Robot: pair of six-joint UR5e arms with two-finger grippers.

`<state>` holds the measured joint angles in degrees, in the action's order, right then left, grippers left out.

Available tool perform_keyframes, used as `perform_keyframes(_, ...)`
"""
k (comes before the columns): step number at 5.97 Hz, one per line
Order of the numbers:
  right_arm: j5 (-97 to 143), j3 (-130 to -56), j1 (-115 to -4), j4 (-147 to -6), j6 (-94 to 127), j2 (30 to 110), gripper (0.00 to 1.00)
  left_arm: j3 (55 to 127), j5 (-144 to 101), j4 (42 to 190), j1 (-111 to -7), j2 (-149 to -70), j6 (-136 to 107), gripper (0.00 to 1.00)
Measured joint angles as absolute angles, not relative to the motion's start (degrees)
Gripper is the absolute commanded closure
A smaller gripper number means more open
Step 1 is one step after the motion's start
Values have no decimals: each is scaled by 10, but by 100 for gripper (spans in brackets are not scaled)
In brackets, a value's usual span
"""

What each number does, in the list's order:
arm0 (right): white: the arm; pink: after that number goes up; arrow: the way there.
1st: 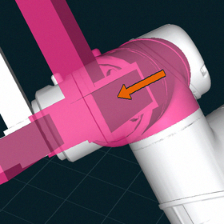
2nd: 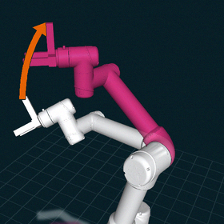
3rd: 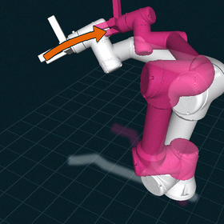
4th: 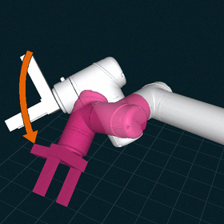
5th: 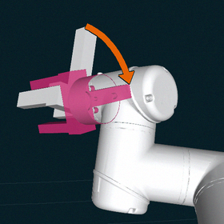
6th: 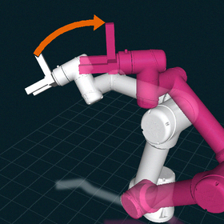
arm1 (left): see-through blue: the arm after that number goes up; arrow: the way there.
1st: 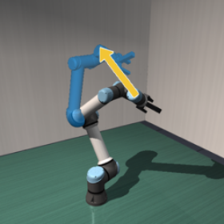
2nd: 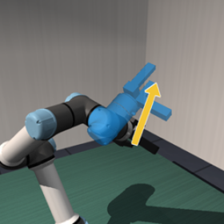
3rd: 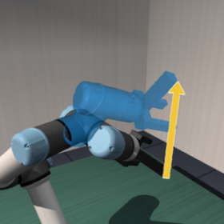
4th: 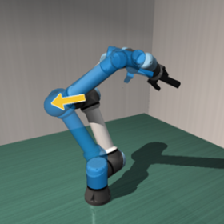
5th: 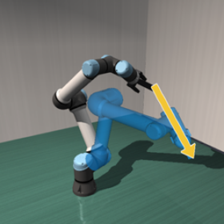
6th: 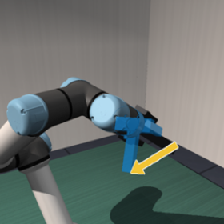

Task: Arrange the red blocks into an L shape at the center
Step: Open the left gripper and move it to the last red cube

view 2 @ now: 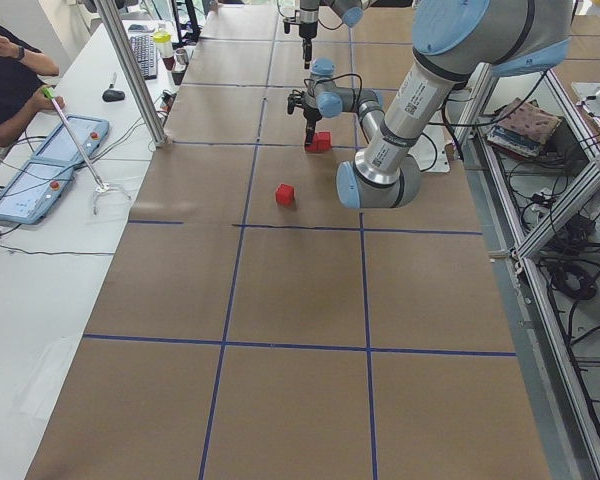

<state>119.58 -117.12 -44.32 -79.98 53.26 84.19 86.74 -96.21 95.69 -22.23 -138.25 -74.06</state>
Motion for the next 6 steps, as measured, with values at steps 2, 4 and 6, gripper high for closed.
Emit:
perform_keyframes(2,1201,-1173,-453,-800,531,843,0,987,-967,952,-255,-1314,-720,6)
perform_keyframes(4,1218,-1176,-470,-801,532,847,0,1060,-981,961,-298,-1231,-615,6)
perform_keyframes(6,1227,-1177,-479,-804,535,847,0,1070,-1069,970,-370,-1160,-499,5)
